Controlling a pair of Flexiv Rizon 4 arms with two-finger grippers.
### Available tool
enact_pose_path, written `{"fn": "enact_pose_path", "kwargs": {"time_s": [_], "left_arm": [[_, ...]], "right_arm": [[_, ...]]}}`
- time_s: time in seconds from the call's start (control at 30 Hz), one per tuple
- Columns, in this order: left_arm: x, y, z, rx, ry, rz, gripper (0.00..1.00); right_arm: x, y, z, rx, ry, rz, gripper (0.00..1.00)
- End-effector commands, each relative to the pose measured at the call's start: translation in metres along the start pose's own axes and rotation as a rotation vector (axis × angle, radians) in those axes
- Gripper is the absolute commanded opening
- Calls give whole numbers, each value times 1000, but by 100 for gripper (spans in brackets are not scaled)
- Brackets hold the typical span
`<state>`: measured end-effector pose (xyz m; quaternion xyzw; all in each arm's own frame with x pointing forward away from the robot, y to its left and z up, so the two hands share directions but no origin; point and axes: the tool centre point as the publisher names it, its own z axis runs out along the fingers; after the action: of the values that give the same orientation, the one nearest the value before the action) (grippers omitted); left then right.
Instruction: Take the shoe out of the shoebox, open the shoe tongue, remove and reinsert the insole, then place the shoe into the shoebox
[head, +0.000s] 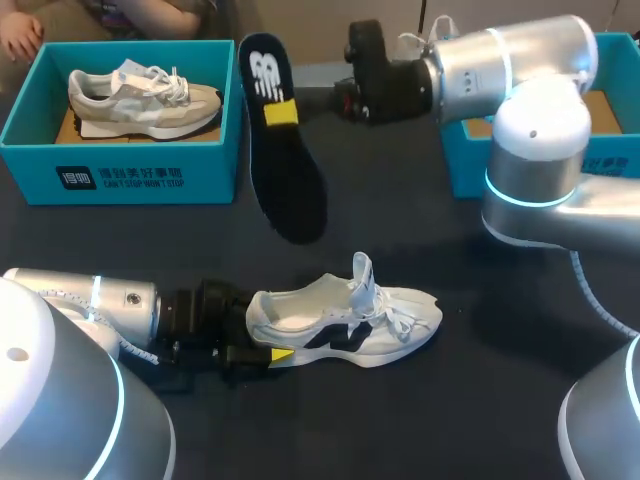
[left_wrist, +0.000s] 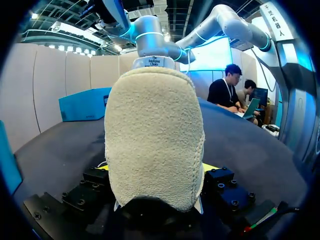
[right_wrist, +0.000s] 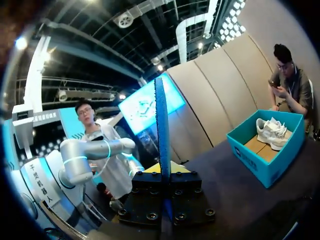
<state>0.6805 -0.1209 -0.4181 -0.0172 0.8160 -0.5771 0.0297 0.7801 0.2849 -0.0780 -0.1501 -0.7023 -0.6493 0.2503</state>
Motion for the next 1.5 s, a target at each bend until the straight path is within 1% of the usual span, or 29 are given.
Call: {"fn": "enact_pose_path", "kwargs": {"time_s": [0.03,0.17,0.23,0.3,0.4,0.43,0.97,1.0,1.03,1.07,1.1,1.13,1.17,1.2,1.23,1.3,1.4,1.5], "left_arm": [[-1,3,1,-5,3,0,0],[-1,3,1,-5,3,0,0],[-1,3,1,-5,3,0,0],[-1,3,1,-5,3,0,0],[-1,3,1,-5,3,0,0],[-1,3,1,-5,3,0,0],[-1,3,1,-5,3,0,0],[-1,3,1,-5,3,0,0],[-1,3,1,-5,3,0,0],[-1,3,1,-5,3,0,0],[-1,3,1,-5,3,0,0],[-1,3,1,-5,3,0,0],[-1,3,1,-5,3,0,0],[-1,3,1,-5,3,0,0],[-1,3,1,-5,3,0,0],[-1,3,1,-5,3,0,0],[-1,3,1,-5,3,0,0],[-1,3,1,-5,3,0,0]], "right_arm": [[15,6,-4,-41,-13,65,0],[28,18,-11,-59,-10,130,0],[35,24,-16,-36,-23,160,0],[41,28,-20,-32,-37,168,0],[47,34,-25,3,-49,180,0],[50,36,-27,15,-67,158,0],[50,36,-27,15,-67,158,0],[51,34,-33,-14,-60,185,0],[51,32,-39,-24,-81,229,0],[54,31,-45,-31,-82,236,0],[56,31,-51,-65,-73,273,0],[58,31,-56,-65,-93,296,0],[62,31,-60,-76,-87,304,0],[65,32,-64,-70,-107,341,0],[68,31,-67,-56,-116,340,0],[75,32,-73,-68,-115,336,0],[83,31,-82,-47,-148,357,0],[92,31,-90,-50,-165,371,0]]}}
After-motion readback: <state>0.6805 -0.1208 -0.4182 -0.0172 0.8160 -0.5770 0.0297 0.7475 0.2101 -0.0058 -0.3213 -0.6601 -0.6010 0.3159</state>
